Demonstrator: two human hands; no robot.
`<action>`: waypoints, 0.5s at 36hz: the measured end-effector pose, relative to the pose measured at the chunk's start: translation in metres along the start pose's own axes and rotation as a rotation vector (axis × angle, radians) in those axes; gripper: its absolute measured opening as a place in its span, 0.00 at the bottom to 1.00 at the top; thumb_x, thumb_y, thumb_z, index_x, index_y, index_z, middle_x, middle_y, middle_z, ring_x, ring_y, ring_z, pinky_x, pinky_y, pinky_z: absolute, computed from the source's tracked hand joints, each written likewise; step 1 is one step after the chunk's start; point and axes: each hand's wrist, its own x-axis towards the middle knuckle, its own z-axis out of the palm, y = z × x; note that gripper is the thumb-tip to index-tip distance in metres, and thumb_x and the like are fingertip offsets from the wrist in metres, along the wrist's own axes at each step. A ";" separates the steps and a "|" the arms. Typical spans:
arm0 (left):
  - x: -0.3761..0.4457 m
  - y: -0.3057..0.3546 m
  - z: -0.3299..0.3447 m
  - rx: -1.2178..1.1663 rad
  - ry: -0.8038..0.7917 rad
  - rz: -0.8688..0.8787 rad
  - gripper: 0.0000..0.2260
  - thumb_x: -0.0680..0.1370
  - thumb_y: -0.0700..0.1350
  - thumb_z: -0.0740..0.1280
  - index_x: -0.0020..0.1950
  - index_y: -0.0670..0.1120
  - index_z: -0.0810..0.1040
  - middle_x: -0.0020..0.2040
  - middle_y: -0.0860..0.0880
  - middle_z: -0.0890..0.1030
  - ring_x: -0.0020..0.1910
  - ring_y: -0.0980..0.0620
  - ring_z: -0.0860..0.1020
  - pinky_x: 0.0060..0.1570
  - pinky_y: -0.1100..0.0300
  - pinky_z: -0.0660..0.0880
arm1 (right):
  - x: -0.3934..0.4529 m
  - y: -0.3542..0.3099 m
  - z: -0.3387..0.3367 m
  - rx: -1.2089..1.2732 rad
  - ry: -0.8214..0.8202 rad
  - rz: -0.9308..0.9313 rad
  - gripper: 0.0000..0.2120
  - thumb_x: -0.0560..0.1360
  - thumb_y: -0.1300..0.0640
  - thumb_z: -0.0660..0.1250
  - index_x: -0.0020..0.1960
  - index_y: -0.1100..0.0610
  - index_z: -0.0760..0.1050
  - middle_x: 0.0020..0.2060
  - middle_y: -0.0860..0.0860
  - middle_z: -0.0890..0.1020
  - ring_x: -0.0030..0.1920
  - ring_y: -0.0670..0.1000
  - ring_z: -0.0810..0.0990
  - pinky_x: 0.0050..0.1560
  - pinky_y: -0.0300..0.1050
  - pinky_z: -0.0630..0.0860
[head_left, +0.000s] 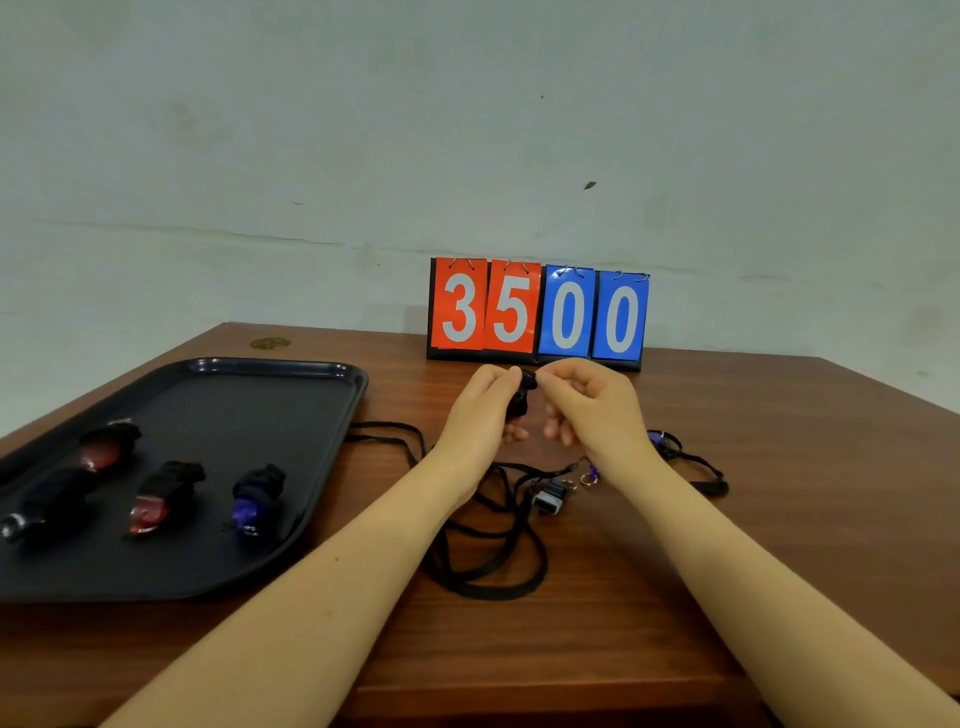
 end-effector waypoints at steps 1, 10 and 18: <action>0.000 0.000 0.000 -0.004 0.006 0.000 0.08 0.83 0.49 0.57 0.49 0.48 0.73 0.46 0.48 0.75 0.37 0.54 0.74 0.43 0.59 0.74 | 0.001 0.000 0.000 0.026 -0.013 0.015 0.04 0.78 0.61 0.65 0.46 0.56 0.79 0.28 0.49 0.77 0.25 0.45 0.76 0.24 0.34 0.70; 0.001 0.001 0.002 0.031 0.035 -0.009 0.09 0.82 0.47 0.57 0.47 0.46 0.74 0.43 0.46 0.77 0.40 0.53 0.75 0.40 0.60 0.75 | 0.000 -0.001 0.004 0.226 -0.081 0.150 0.04 0.78 0.63 0.65 0.49 0.61 0.78 0.32 0.52 0.79 0.29 0.47 0.78 0.27 0.36 0.73; 0.000 0.001 0.000 -0.082 0.072 -0.033 0.12 0.82 0.52 0.59 0.49 0.47 0.77 0.37 0.49 0.79 0.35 0.54 0.76 0.42 0.56 0.74 | -0.004 0.003 0.011 0.004 -0.038 -0.078 0.06 0.77 0.62 0.66 0.52 0.58 0.80 0.37 0.55 0.84 0.32 0.49 0.81 0.32 0.38 0.77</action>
